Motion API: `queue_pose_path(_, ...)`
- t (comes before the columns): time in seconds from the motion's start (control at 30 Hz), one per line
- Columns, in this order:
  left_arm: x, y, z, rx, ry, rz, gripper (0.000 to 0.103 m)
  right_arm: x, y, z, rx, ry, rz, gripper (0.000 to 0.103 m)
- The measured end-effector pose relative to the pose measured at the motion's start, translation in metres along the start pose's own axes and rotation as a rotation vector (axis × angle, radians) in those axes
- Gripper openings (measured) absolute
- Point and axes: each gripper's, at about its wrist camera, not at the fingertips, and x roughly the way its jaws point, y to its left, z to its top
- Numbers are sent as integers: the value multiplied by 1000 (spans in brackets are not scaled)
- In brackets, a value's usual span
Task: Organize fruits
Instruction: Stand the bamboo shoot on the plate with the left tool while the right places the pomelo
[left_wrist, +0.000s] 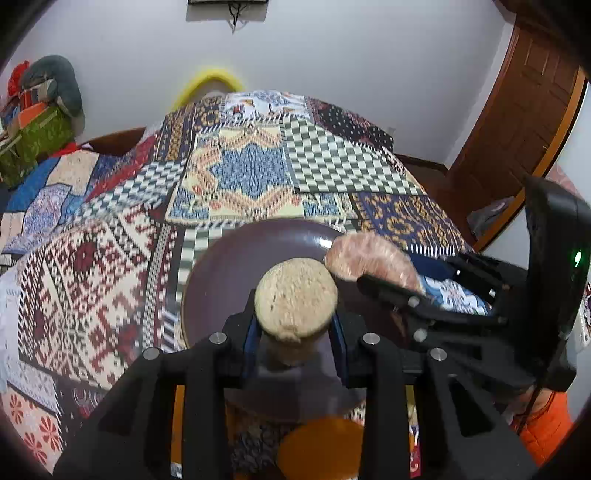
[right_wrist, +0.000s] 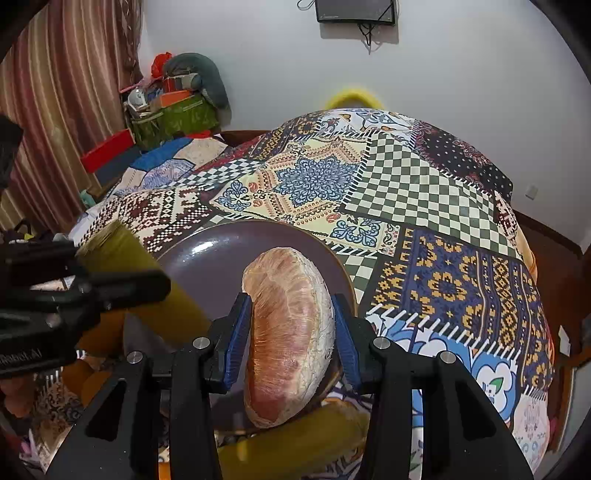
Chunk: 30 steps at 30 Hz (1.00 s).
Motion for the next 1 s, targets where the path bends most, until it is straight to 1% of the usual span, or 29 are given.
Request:
queue_pose_path(0.07,0,-1,6,8,-22,25,33,2,-1,1,-4,4,-3,41)
queue_pose_path(0.23,3,0,12,6,-25,13,34,8,-4,2,7,14,11,41)
queue_pose_path(0.3,4,1,12,-5,-25,22,38,5,-4,2,11,7,4,41)
queue_pose_path(0.4,6,4,16,-29,-27,28,39,0,-5,2,21,2,5,41)
queue_pose_path(0.47,7,5,19,-30,-24,36,39,-4,-6,2,32,-5,11,43)
queue_pose_path(0.57,3,5,22,-24,-35,58,40,-16,-8,-1,45,-23,9,47)
queue_pose_path(0.67,-9,6,20,-32,-56,65,52,-27,-10,-4,57,-38,5,53)
queue_pose_path(0.73,-18,5,18,-33,-71,66,53,-33,-10,-7,62,-45,-7,58)
queue_pose_path(0.87,-37,6,13,-35,-86,80,54,-42,-6,-16,71,-44,-13,62)
queue_pose_path(0.9,-41,7,11,-37,-87,78,56,-44,-5,-20,73,-41,-12,64)
queue_pose_path(1.0,-55,7,3,-39,-101,87,59,-50,1,-31,74,-40,-36,77)
